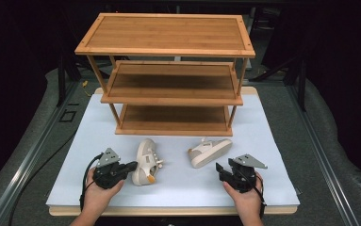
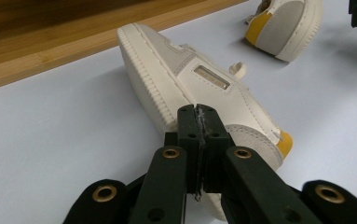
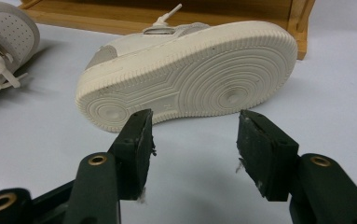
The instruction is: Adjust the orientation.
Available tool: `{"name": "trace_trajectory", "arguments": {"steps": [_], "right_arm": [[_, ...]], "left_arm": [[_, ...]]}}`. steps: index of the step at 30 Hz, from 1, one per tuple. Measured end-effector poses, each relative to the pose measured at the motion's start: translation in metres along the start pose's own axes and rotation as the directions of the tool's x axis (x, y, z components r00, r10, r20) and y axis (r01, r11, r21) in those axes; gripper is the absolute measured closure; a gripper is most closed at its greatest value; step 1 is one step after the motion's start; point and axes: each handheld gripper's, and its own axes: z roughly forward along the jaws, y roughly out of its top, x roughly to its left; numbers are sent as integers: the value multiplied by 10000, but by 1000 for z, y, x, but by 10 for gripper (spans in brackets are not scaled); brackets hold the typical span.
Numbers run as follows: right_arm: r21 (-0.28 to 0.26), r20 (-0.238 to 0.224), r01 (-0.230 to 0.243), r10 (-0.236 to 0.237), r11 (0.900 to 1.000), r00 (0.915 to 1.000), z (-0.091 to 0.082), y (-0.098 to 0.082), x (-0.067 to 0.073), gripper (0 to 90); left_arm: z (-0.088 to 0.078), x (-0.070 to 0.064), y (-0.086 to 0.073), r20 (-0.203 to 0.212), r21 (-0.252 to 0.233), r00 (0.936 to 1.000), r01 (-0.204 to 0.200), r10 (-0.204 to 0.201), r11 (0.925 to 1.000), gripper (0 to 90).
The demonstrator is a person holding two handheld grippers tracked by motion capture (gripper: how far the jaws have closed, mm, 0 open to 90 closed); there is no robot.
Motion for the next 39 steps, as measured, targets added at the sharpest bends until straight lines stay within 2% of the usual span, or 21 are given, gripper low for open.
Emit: {"name": "trace_trajectory", "arguments": {"steps": [4, 8, 10, 13, 15, 17, 18, 19, 20, 21, 25, 28, 33, 39], "right_arm": [[-9, 13, -12, 12, 10000, 10000, 0, 0, -1, 454], [-70, 31, -60, 60, 10000, 10000, 0, 0, -1, 459], [-53, 2, -58, 58, 10000, 10000, 0, 0, -1, 462], [-38, 5, -62, 62, 10000, 10000, 0, 1, -1, 479], [-32, 7, -71, 71, 10000, 10000, 0, 1, -1, 490], [-28, -7, -83, 83, 10000, 10000, 0, 1, -1, 508], [7, -9, -50, 50, 10000, 10000, -1, 1, -1, 517], [-30, 10, -24, 24, 10000, 10000, -1, 2, -1, 527], [-58, 21, -33, 33, 10000, 10000, -1, 2, -1, 537], [-20, 61, 11, -11, 10000, 10000, -1, 2, -1, 556], [-111, 104, 143, -142, 9998, 9998, -2, 5, 0, 657], [-75, -65, 273, -274, 9996, 9996, -1, 9, 1, 772], [-111, -308, 535, -538, 9985, 9981, 1, 18, 6, 898], [-43, -374, 873, -874, 9962, 9955, 13, 29, 14, 900]], "left_arm": [[-3, 4, -2, -139, 3, 9998, 166, -166, 9999, 890], [-6, 13, -8, -500, 69, 9976, 475, -471, 9988, 892], [-6, 15, -10, -555, 97, 9969, 564, -558, 9984, 893], [-6, 22, -15, -763, 353, 9936, 859, -831, 9957, 894], [-6, 24, -16, -845, 514, 9928, 897, -852, 9946, 893], [-2, 30, -20, -1535, 1082, 9868, 678, -508, 9918, 893], [-2, 33, -20, -1694, 1205, 9844, 678, -468, 9904, 891], [-2, 33, -20, -1694, 1205, 9844, 678, -468, 9904, 879], [-5, 39, -20, -1346, 864, 9853, 1173, -1051, 9893, 879], [-5, 39, -20, -1346, 864, 9853, 1173, -1051, 9893, 877], [-12, 42, -20, -1200, 475, 9818, 1537, -1471, 9870, 862], [-12, 42, -21, -1173, 415, 9811, 1597, -1539, 9863, 843], [-13, 43, -21, -1053, 292, 9807, 1685, -1646, 9853, 808], [-13, 46, -22, -936, 226, 9787, 1858, -1829, 9823, 790]]}}
